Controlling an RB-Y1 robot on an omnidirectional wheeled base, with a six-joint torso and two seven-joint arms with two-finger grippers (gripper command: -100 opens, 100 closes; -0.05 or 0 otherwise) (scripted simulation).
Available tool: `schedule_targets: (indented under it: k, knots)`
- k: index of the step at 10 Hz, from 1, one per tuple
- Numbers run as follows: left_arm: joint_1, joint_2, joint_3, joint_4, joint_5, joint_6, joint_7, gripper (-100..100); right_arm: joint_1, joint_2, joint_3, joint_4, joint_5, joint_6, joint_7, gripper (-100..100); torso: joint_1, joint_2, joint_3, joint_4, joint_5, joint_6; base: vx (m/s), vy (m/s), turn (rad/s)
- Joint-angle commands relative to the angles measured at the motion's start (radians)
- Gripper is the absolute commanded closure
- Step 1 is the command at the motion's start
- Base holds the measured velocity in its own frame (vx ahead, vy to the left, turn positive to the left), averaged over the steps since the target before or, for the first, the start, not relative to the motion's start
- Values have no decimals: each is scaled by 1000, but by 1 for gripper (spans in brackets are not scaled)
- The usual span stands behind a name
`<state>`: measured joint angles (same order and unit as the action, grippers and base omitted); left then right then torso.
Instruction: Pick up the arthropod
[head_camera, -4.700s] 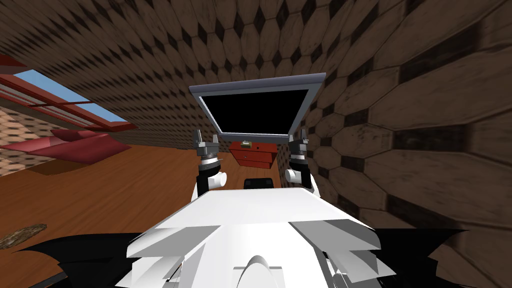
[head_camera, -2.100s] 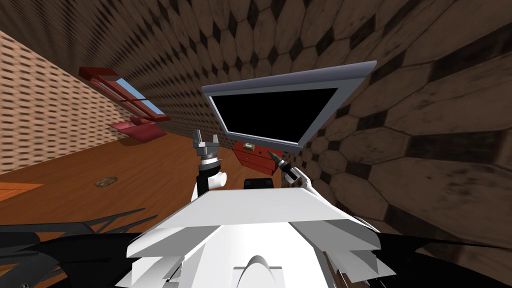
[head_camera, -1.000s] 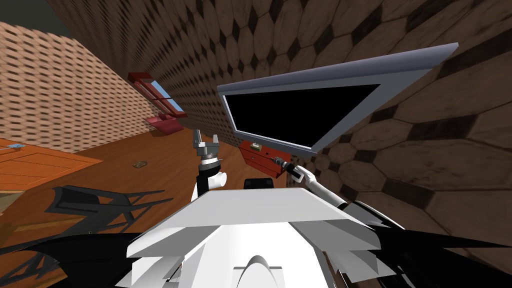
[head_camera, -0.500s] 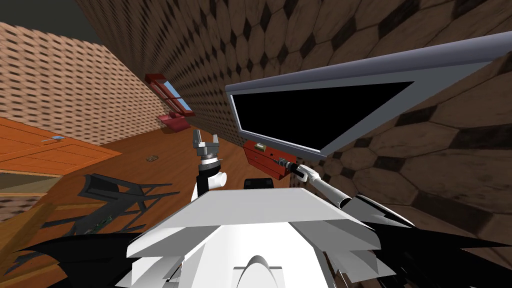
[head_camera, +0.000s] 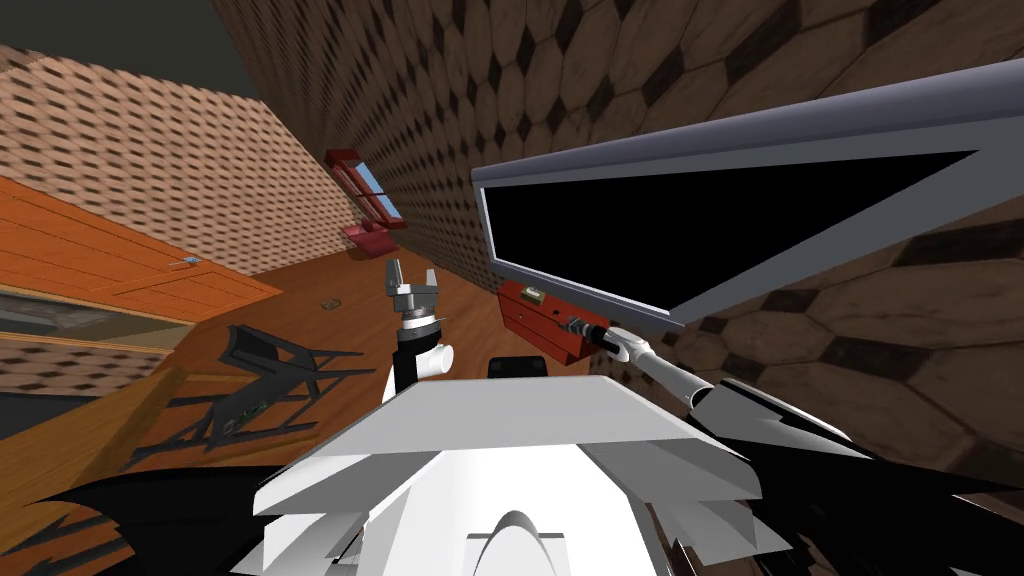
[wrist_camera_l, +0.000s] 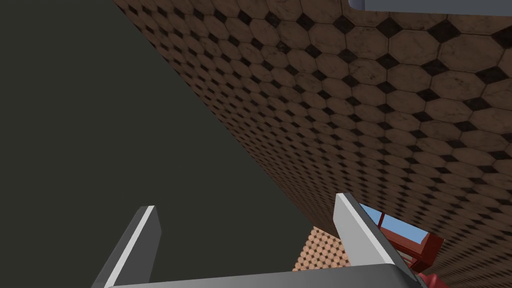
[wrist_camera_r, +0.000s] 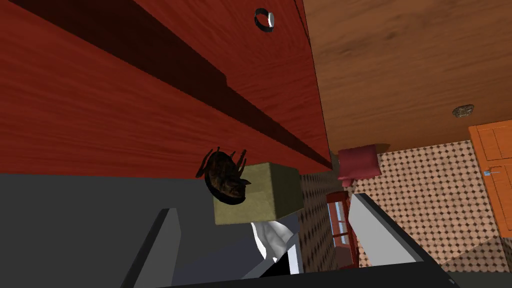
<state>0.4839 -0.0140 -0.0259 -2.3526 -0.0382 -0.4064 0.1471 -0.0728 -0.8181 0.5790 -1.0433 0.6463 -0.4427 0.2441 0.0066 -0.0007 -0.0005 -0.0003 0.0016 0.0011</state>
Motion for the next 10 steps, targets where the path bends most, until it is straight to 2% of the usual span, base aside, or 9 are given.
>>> schedule_targets:
  k: [1, 2, 3, 4, 7, 8, 10]
  knots:
    - [0, 0, 0, 0, 0, 0, 0, 0, -31, -25, 24, 50, 20, -10, 48, -100, 0, 0, 0, 0, 0, 0, 31, 83, 159]
    - [0, 0, 0, 0, 0, 0, 0, 0, -31, -25, 24, 68, 20, -10, 48, -100, 0, -1, 0, 0, 0, -1, 23, 67, 83]
    - [0, 0, 0, 0, 0, 0, 0, 0, -52, -53, 44, 96, 37, -12, 82, -100, -1, 0, 0, 0, 0, 0, 19, 88, 149]
    - [0, 0, 0, 0, 0, 0, 0, 0, -52, -53, 44, 109, 37, -12, 83, -100, 0, 0, 0, 0, 0, 0, 16, 69, 77]
    - [0, 0, 0, 0, 0, 0, 0, 0, -102, -124, 102, 207, 82, -20, 173, -100, 3, 0, 0, 0, 1, -1, 29, 121, 199]
    - [0, 0, 0, 0, 0, 0, 0, 0, -102, -124, 102, 212, 82, -20, 176, -100, 3, -1, -1, 0, 1, -1, 43, 85, 59]
    - [0, 0, 0, 0, 0, 0, 0, 0, -124, -157, 136, 264, 107, -25, 224, -100, 0, 0, 0, 0, 0, 0, 34, 88, 157]
